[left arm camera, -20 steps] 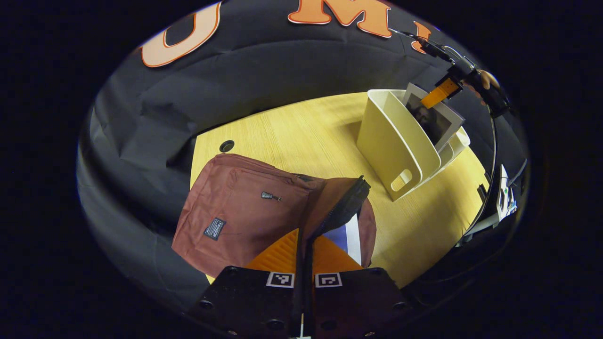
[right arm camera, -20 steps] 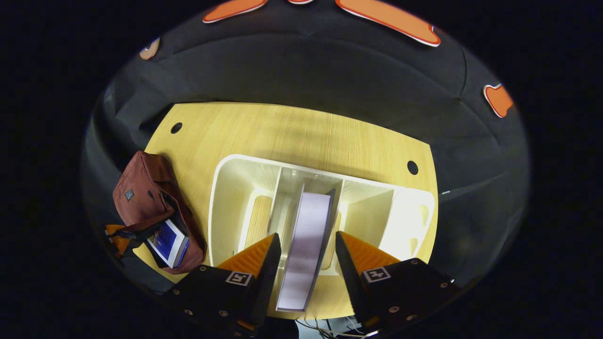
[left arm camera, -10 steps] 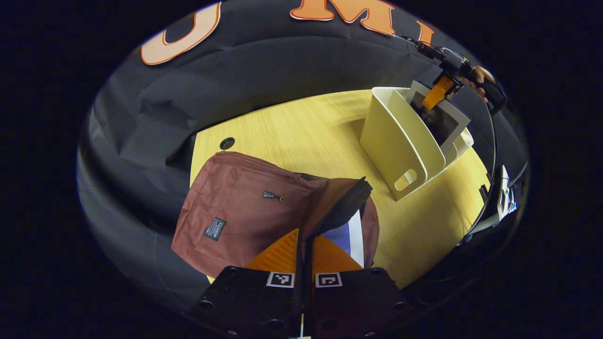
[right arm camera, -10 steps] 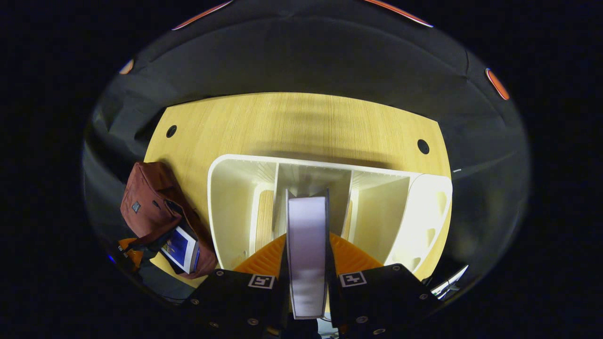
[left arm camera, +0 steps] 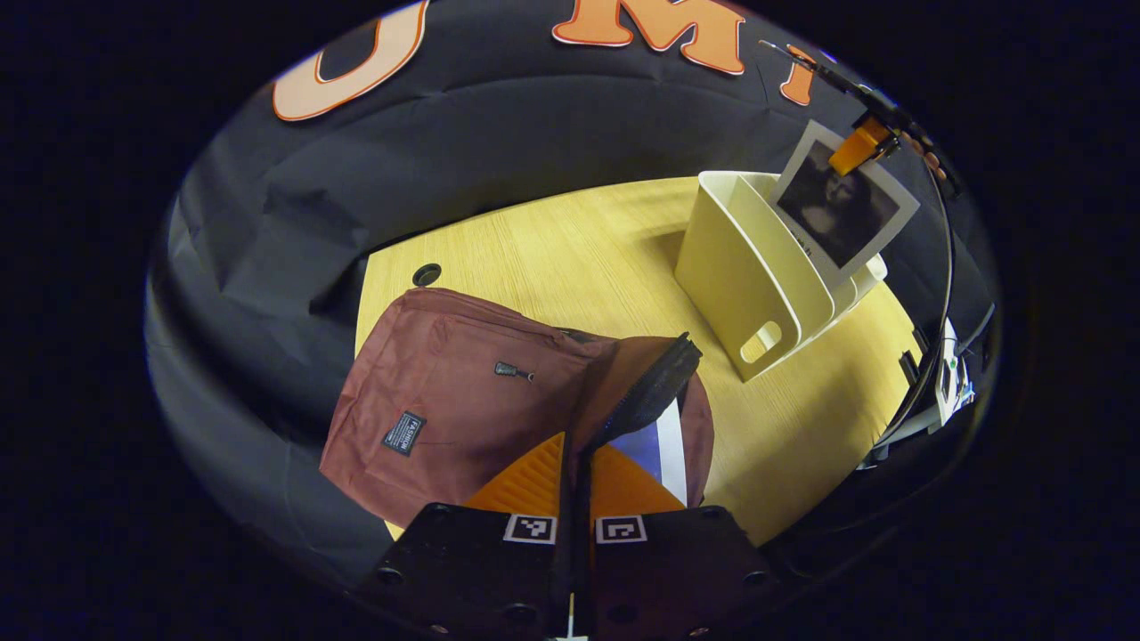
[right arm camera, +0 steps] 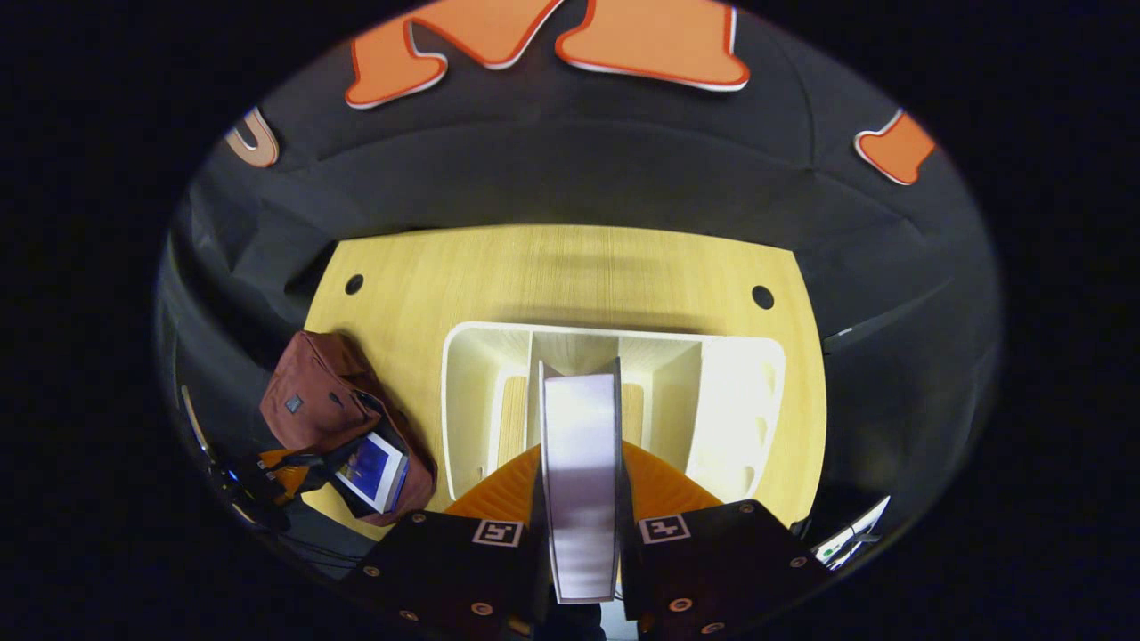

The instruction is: Open the schoolbag, grab two books from the bookshelf and put them into the schoolbag.

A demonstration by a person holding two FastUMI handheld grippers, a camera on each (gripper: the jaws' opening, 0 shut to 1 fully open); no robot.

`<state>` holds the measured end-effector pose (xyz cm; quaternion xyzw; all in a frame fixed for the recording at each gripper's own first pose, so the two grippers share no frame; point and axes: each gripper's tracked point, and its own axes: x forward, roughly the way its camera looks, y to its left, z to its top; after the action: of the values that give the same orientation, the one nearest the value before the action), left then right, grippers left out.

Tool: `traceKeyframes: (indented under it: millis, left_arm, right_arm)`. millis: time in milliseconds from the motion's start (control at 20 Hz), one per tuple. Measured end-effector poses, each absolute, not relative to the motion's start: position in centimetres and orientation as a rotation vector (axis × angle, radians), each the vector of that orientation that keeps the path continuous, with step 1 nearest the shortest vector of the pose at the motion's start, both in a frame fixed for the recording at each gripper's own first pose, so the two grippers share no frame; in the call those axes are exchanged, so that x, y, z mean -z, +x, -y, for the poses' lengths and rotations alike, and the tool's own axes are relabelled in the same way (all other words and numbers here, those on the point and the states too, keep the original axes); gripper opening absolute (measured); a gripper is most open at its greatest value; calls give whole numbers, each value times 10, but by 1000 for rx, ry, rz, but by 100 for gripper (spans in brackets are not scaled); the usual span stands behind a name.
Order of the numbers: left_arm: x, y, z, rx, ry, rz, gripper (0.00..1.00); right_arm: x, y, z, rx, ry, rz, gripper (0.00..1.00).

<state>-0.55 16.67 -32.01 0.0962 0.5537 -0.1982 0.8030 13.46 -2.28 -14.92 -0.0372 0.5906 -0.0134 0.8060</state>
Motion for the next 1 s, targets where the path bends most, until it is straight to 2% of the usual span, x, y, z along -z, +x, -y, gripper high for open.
traceKeyframes:
  millis: [100,150,200,250,300,350,700,1000]
  left_arm:
    - [319,-7,-166,429,209,-1182,2]
    - [318,-8,-165,431,213,-1179,2]
    - [318,-8,-166,432,217,-1177,2]
    - [316,-7,-167,432,223,-1174,2]
    - [314,-6,-168,432,231,-1170,2]
    - [312,-7,-169,435,237,-1166,2]
    - [305,-4,-171,468,277,-1147,2]
    - [296,-4,-176,469,276,-1139,2]
  right_arm:
    - [121,131,24,29,-35,-1218,33]
    - [110,127,25,27,-11,-1195,41]
    - [98,124,25,26,17,-1175,41]
    - [89,118,22,10,38,-1156,23]
    - [83,113,22,1,58,-1145,31]
    - [79,107,20,-1,80,-1130,32]
    - [73,68,-7,-47,218,-1097,31]
    - [103,42,-56,-148,381,-1157,31]
